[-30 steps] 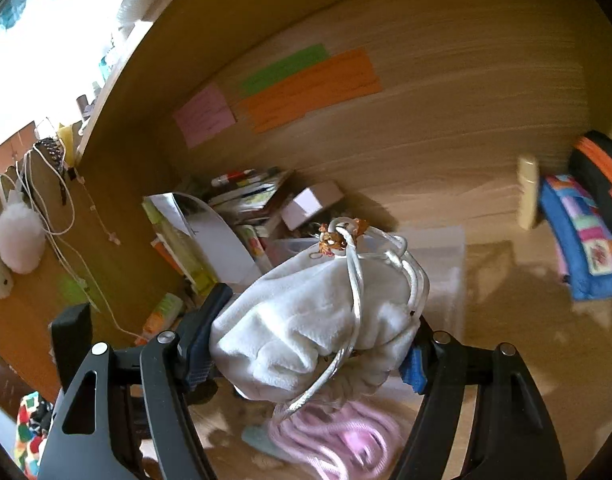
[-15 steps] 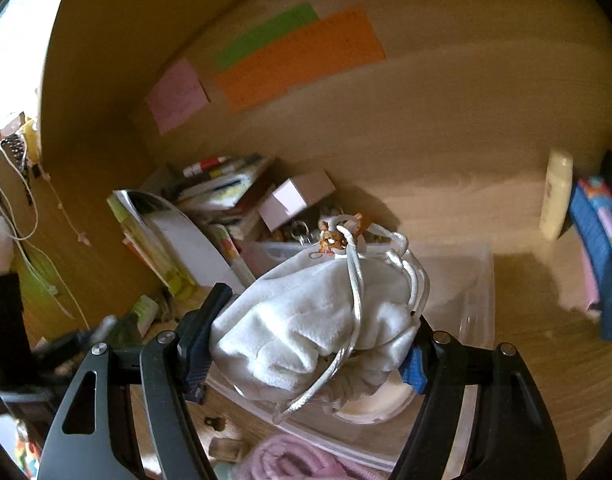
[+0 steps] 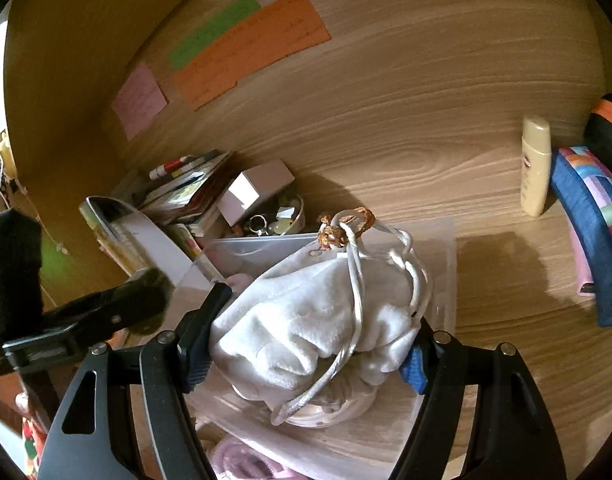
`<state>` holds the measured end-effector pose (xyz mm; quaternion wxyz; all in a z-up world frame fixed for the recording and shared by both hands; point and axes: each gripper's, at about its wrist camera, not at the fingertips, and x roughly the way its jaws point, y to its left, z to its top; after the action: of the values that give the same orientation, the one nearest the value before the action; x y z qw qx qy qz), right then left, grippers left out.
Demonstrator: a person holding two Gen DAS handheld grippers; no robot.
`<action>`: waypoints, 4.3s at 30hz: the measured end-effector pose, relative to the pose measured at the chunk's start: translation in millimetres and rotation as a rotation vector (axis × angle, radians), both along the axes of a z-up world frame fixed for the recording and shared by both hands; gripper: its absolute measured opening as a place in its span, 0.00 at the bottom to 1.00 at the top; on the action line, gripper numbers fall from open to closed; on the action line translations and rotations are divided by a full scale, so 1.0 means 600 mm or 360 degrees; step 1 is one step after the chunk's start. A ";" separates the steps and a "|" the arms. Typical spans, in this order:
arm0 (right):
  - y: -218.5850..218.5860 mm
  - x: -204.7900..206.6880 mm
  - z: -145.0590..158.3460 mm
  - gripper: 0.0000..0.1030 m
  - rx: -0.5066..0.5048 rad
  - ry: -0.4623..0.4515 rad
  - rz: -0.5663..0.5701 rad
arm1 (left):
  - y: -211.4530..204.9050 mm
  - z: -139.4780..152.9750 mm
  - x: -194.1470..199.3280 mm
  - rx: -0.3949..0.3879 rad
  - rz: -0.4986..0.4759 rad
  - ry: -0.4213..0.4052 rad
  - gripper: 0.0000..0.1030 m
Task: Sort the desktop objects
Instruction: 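Carry green bottle and white pouch with both grippers over the bin, then release green bottle from left gripper while right drops pouch into bin, then grasp blue card box with left gripper while right grasps pink rope bag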
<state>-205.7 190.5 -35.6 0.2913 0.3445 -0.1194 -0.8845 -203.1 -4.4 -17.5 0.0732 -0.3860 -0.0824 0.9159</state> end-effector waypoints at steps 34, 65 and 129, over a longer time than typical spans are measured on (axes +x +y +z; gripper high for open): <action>-0.048 0.021 0.002 0.85 0.0380 0.0203 0.0103 | 0.028 -0.022 -0.035 -0.0102 -0.0031 -0.0083 0.77; -0.070 0.067 0.020 1.00 0.0760 0.0157 0.0041 | -0.061 0.038 0.131 -0.0081 -0.0038 0.0076 0.88; -0.061 0.152 -0.117 1.00 0.0633 -0.0181 0.0299 | -0.064 -0.165 0.160 -0.0304 0.0399 -0.0395 0.89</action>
<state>-114.6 154.2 -106.0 0.2915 0.4539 0.0738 -0.8388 -107.0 -42.6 -116.5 -0.0890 -0.4879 -0.0509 0.8668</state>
